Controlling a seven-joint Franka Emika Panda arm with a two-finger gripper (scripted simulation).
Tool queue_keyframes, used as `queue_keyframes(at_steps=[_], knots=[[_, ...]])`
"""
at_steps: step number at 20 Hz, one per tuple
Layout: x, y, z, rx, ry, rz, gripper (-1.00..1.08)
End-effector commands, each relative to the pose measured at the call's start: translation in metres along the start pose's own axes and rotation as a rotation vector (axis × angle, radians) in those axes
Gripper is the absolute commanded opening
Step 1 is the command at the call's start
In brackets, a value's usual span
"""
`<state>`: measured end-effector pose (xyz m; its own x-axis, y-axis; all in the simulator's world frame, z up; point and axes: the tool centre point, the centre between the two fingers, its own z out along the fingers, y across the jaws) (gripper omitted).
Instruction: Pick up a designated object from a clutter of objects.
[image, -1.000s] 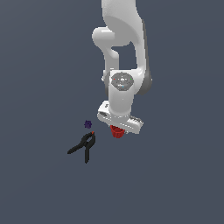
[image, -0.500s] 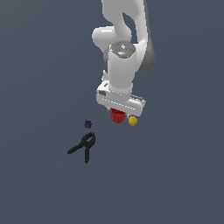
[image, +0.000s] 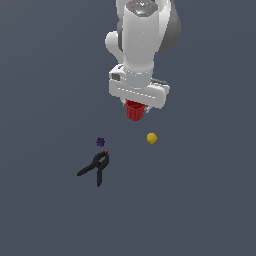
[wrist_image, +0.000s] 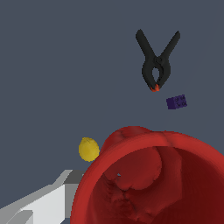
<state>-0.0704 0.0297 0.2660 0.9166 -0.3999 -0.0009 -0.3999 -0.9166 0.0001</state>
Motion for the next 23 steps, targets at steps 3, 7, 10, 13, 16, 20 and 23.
queue_keyframes(at_steps=[3, 7, 10, 13, 16, 20, 23], knots=[[-0.019, 0.008, -0.039, 0.001, 0.001, 0.0, -1.0], [-0.033, 0.015, -0.069, 0.0, 0.001, 0.0, -1.0], [-0.041, 0.019, -0.088, 0.0, 0.001, 0.0, -1.0], [-0.048, 0.022, -0.103, 0.0, 0.001, 0.0, -1.0], [-0.053, 0.024, -0.115, 0.0, 0.001, 0.0, -1.0], [-0.057, 0.025, -0.124, 0.0, 0.001, 0.0, -1.0], [-0.058, 0.026, -0.126, 0.0, 0.001, 0.0, -1.0]])
